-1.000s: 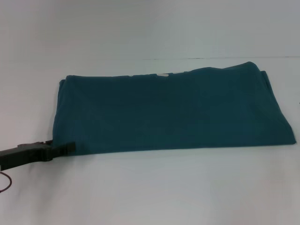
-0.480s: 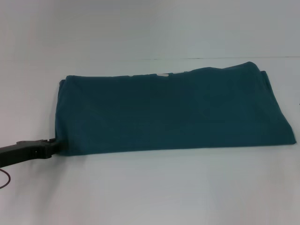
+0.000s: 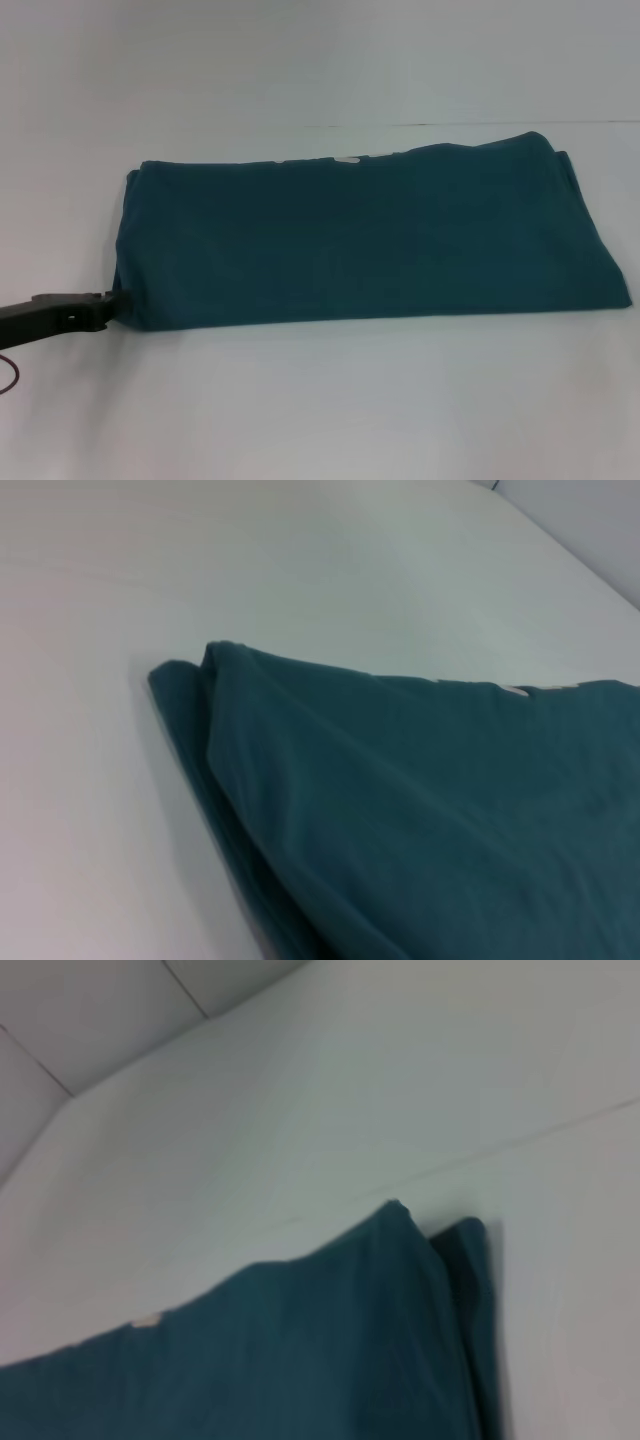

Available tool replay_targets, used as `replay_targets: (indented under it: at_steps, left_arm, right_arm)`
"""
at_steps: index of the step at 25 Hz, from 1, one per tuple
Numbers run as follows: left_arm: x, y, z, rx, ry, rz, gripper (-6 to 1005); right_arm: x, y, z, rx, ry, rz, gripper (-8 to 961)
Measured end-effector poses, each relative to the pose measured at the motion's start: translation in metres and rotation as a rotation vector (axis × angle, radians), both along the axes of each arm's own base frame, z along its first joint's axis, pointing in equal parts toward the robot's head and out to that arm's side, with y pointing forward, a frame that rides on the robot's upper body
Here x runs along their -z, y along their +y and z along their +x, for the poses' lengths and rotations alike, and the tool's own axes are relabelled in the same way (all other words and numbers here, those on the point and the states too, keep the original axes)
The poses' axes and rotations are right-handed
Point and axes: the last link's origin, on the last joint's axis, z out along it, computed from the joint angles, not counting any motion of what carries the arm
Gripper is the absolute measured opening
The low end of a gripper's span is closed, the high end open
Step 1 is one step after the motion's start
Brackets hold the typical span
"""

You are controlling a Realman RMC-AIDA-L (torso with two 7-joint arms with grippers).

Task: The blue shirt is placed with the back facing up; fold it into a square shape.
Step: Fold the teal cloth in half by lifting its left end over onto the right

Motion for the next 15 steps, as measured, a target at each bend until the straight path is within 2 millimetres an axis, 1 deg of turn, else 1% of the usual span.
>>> replay_targets:
  at_steps: [3,8,15]
  left_arm:
    - [-0.002,0.001,0.001,0.002,0.003,0.003,15]
    - [-0.004,0.002,0.001,0.006,0.005,0.007,-1]
    - [-0.009,0.004,0.002,0.004,0.011,0.019,-2]
  right_arm:
    - [0.003,0.0,0.003,0.017,-0.026,-0.016,822]
    - [0.013,0.002,0.002,0.029,-0.047,-0.043,821]
    - [0.027,0.001,-0.001,0.023,-0.027,-0.077,821]
